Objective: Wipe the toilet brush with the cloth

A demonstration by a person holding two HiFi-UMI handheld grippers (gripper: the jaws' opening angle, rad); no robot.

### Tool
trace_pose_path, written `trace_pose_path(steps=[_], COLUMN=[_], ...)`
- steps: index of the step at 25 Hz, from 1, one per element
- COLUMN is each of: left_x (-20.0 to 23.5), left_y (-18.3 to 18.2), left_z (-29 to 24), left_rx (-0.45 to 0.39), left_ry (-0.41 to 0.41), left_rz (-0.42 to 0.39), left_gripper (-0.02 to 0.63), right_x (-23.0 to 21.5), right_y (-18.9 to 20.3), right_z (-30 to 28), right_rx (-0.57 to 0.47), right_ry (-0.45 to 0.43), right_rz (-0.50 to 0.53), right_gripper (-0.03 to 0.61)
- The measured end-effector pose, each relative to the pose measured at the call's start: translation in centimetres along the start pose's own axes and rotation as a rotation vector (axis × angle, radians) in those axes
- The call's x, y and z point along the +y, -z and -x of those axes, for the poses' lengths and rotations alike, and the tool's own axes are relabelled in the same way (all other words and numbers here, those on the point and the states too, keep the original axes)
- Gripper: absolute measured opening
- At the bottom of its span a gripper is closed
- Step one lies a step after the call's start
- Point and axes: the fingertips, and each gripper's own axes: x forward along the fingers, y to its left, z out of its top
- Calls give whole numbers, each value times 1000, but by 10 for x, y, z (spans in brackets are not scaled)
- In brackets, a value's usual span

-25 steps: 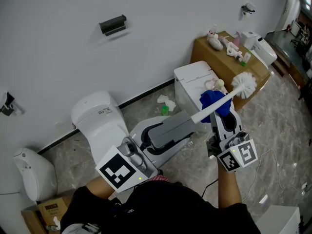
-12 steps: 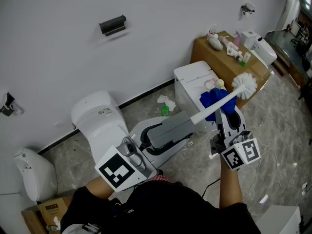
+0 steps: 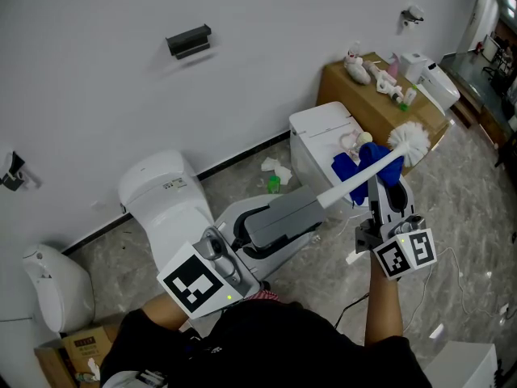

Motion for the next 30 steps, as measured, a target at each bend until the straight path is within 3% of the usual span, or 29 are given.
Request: trace_pose_path(steps=[30], left_x=[-5], left_y=[-2], left_z=[6], left_rx=[-2], left_ry=[9], left_rz=[28], left_gripper=[181], right_x=[-10], right_y=[-1], right_z=[12], right_rx=[-12], right_ry=[57], right_rz=[-22], right_gripper=[77])
